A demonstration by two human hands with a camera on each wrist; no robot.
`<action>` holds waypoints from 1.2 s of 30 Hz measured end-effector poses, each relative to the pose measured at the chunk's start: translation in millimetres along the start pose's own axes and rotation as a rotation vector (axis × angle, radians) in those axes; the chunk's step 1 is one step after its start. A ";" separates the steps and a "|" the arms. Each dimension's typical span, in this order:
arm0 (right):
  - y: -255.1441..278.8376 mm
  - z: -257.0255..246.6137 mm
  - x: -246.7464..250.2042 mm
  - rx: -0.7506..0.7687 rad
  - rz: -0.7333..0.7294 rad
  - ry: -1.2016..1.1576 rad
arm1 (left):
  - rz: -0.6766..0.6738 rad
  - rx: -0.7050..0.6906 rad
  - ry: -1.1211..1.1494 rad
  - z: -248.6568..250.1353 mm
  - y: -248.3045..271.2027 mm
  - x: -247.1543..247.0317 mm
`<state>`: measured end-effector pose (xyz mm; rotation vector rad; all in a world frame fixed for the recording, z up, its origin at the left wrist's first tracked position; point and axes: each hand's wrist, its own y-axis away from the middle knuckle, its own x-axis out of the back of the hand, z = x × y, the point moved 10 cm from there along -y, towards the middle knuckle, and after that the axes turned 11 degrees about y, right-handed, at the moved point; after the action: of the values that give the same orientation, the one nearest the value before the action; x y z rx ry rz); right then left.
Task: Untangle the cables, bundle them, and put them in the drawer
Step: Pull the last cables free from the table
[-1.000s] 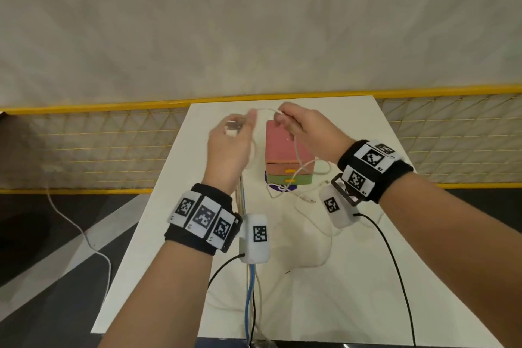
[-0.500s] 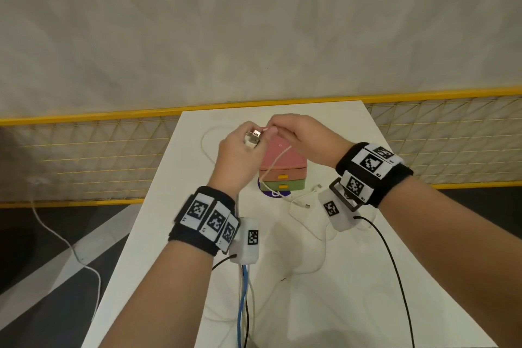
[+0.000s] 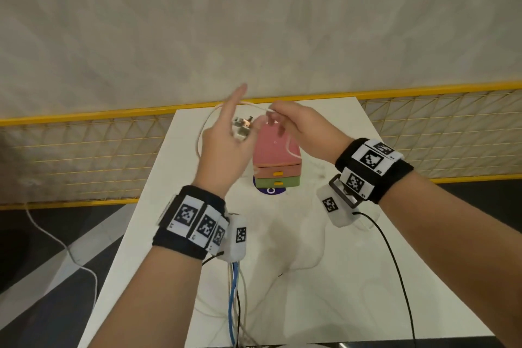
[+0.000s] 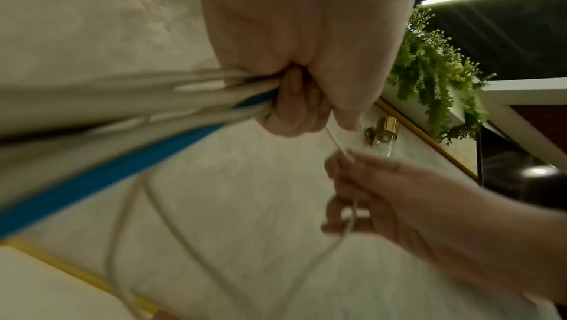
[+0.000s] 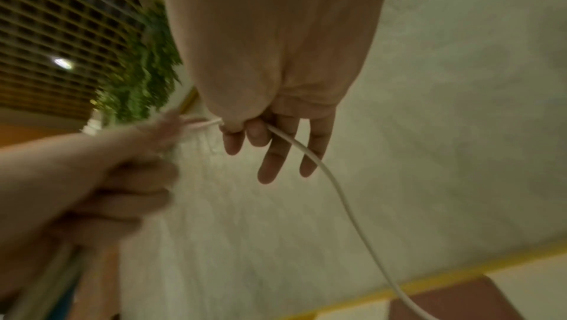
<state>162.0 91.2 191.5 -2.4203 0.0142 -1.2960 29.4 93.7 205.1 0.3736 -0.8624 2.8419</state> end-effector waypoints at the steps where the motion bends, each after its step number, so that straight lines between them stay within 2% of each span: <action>1: -2.2 -17.0 9.2 0.075 0.038 0.008 | 0.003 0.020 -0.020 -1.3 0.0 -3.7; 3: -3.3 -28.2 21.2 0.134 0.074 0.039 | 0.113 0.026 0.062 0.6 -0.9 7.8; 5: 1.1 -12.8 21.3 0.059 0.034 0.062 | 0.262 0.012 0.138 5.6 -1.0 28.9; 7: 12.7 5.6 15.5 -0.008 -0.027 0.125 | 0.341 0.006 0.131 10.8 0.8 44.6; 9: 26.1 14.2 12.8 -0.062 -0.062 0.117 | 0.354 0.040 0.093 8.7 2.6 51.0; 13: 55.0 4.8 4.1 -0.123 -0.126 -0.098 | 0.342 0.074 0.072 10.7 13.3 47.7; 15: 77.5 -4.7 -14.0 -0.142 -0.255 -0.192 | 0.300 0.083 0.101 12.7 20.6 40.7; 18: 121.1 -17.4 -49.1 -0.200 -0.490 -0.325 | 0.119 0.131 0.123 12.6 36.9 17.0; 22: 181.4 -28.7 -99.1 -0.234 -0.745 -0.410 | -0.081 0.214 0.026 7.0 75.1 -8.5; 25: 231.8 -45.1 -140.6 -0.175 -0.995 -0.426 | -0.191 0.313 0.010 -4.2 109.6 -21.4; 28: 271.5 -55.6 -165.4 0.009 -1.187 -0.266 | -0.253 0.386 0.009 -5.2 140.5 -26.3; 30: 281.0 -60.3 -165.2 0.155 -1.211 -0.091 | -0.267 0.408 0.013 1.2 153.6 -24.7; 31: 283.0 -57.5 -162.9 0.174 -1.235 -0.006 | -0.268 0.411 0.012 5.0 157.5 -23.0; 33: 279.2 -43.5 -154.0 0.072 -1.273 0.108 | -0.269 0.405 0.023 12.2 161.1 -20.1; 34: 268.9 -39.2 -144.9 0.026 -1.227 0.160 | -0.272 0.394 0.029 16.5 160.9 -19.4; 36: 229.8 -33.9 -117.4 -0.003 -0.948 0.252 | -0.279 0.369 0.047 24.8 158.6 -19.6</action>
<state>107.5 -109.8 35.3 -2.2847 -1.1746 -1.9409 19.4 -52.2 136.2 0.4288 -0.2470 2.7213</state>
